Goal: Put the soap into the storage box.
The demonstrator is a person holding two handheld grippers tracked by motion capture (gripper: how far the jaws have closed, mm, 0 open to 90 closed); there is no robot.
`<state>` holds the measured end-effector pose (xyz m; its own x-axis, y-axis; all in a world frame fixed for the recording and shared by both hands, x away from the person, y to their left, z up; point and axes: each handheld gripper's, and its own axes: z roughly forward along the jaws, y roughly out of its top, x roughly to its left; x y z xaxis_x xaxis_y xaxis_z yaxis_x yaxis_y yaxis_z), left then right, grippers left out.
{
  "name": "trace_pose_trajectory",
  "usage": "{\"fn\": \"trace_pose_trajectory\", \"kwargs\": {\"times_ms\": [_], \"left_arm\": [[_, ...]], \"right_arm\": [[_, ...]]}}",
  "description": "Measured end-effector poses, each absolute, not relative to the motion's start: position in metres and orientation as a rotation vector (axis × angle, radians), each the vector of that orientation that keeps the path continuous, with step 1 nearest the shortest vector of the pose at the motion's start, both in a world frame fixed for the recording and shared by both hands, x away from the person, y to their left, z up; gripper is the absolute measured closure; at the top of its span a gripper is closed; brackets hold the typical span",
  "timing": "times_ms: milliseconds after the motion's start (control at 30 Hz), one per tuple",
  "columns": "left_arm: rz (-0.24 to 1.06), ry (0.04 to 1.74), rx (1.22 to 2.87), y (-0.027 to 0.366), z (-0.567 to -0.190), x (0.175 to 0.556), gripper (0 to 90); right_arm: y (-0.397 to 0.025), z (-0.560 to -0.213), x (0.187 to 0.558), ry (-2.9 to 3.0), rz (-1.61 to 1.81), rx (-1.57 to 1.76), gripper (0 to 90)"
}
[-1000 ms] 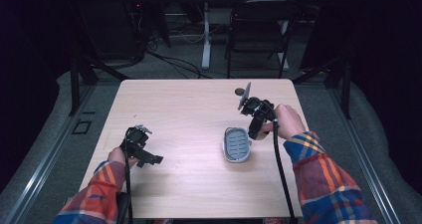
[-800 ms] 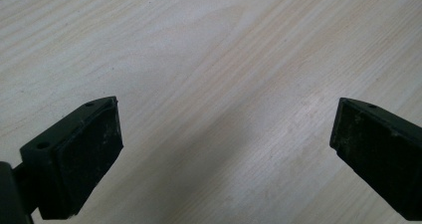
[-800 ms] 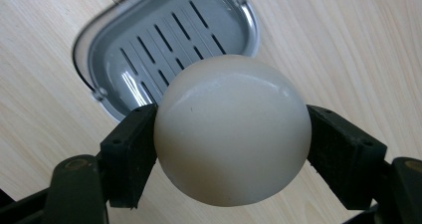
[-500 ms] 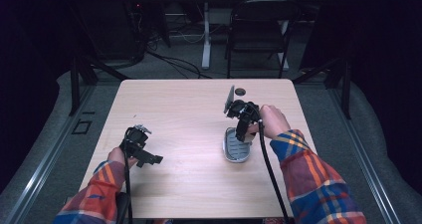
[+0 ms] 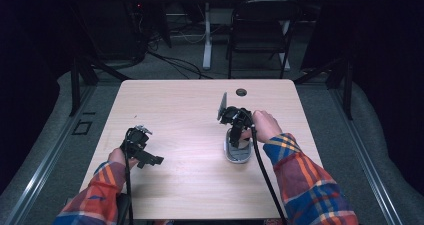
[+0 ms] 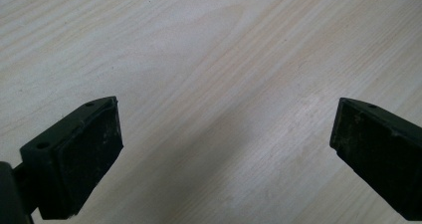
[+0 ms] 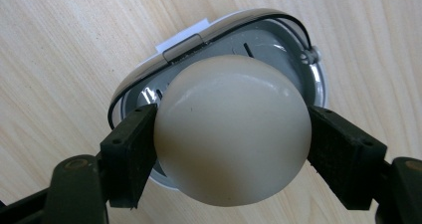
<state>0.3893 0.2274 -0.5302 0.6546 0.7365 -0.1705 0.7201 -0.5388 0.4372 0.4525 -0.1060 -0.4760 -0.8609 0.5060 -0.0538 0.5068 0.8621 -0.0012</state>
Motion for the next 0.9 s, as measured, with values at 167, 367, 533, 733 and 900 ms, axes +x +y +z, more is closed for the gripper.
{"fn": "trace_pose_trajectory", "kwargs": {"times_ms": [167,367,533,733,900], "left_arm": [[0.046,1.137,2.398,0.228,-0.53,0.389,0.0],[0.048,1.136,2.398,0.228,-0.53,0.389,0.0],[0.047,1.137,2.398,0.228,-0.53,0.389,0.0],[0.048,1.136,2.398,0.228,-0.53,0.389,0.0],[0.044,1.135,2.398,0.228,-0.53,0.39,0.0]], "right_arm": [[-0.105,-0.48,0.454,2.982,-0.041,0.807,24.2],[-0.102,-0.484,0.453,2.99,-0.064,0.79,24.2],[-0.099,-0.488,0.453,2.992,-0.086,0.771,24.2],[-0.099,-0.493,0.453,2.995,-0.105,0.768,24.2],[-0.1,-0.498,0.453,2.996,-0.118,0.764,24.2]]}}
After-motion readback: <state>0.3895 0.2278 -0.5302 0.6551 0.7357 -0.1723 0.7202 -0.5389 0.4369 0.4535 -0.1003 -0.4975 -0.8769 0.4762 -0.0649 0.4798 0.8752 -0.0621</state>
